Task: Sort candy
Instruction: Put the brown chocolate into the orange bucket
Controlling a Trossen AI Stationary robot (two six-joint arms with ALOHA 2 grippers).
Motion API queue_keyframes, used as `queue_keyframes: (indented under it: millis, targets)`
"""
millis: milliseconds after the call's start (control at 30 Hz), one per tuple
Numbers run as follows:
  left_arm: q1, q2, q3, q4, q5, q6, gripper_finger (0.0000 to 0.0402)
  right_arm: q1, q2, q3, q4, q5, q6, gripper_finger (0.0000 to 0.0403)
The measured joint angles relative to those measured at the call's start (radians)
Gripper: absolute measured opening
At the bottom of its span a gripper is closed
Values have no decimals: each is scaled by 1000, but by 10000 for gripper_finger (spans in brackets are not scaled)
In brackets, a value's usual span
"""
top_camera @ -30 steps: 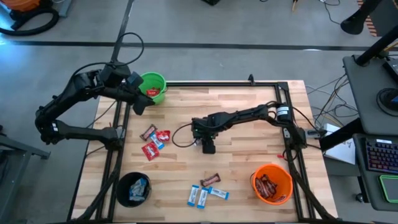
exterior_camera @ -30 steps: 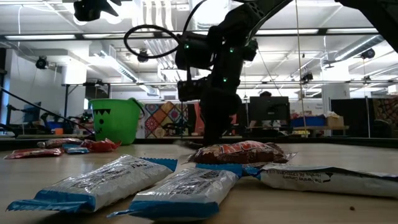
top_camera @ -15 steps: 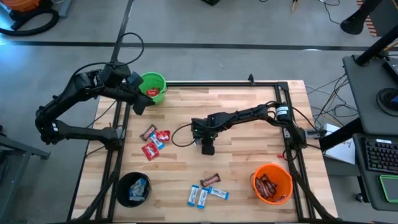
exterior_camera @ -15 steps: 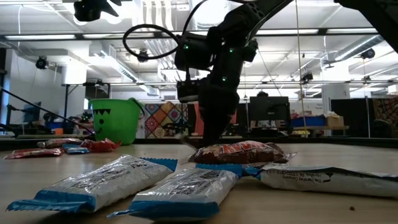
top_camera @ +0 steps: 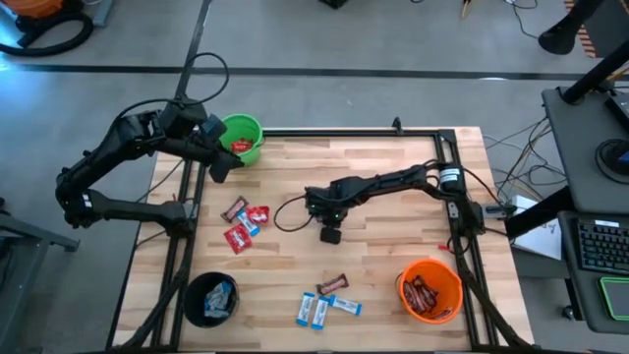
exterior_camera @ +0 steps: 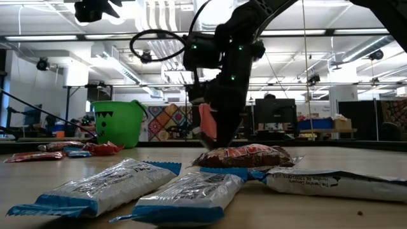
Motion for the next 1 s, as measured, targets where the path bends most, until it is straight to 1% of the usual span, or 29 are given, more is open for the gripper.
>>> queue_keyframes:
  millis: [133,433,567,733,1000]
  targets:
    - [0,0,0,-2,0,10,113,-6,-25,2,9,1,10,8]
    - [0,-3,0,-55,-1,51,113,-4,-27,3,-4,-17,50,8]
    - [0,-7,0,-97,-43,65,113,-5,-32,3,-19,-17,66,8]
    - [0,-17,0,-126,-72,67,113,-4,-40,4,-40,-17,86,8]
    - [1,-13,0,-125,-78,59,113,7,-125,5,-119,-18,128,8]
